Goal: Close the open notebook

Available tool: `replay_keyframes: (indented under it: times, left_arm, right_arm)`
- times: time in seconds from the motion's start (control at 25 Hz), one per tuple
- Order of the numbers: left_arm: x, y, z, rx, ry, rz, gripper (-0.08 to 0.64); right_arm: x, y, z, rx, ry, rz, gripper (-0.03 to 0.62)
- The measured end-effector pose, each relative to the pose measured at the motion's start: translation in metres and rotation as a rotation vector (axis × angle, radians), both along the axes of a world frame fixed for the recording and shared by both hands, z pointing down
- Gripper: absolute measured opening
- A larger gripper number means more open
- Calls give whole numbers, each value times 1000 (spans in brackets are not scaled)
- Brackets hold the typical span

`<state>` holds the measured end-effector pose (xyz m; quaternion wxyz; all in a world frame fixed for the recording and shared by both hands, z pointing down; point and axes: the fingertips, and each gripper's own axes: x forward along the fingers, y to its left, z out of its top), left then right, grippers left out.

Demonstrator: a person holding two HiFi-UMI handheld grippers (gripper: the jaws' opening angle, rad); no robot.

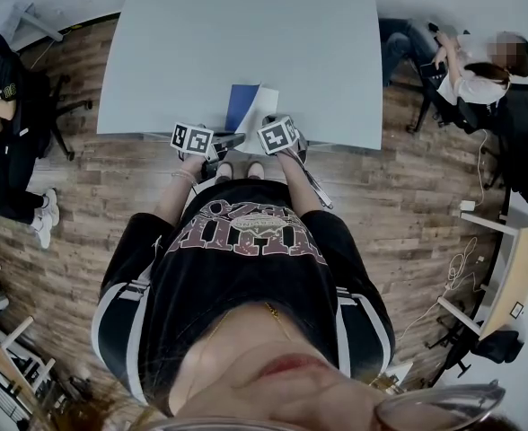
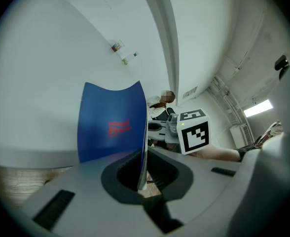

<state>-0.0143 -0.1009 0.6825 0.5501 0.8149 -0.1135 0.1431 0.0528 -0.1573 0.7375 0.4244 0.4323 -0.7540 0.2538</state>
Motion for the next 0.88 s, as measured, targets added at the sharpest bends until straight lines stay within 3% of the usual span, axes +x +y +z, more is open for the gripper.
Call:
replay_keyframes:
  times: [0.48,0.88]
  left_arm:
    - [9,4,8,5,-2,-8,54]
    - [11,6,14,90,52,-78,54]
  right_arm:
    - [3,2,0,12,-5,9,20]
    - [3,3,0,25,10,-12,20]
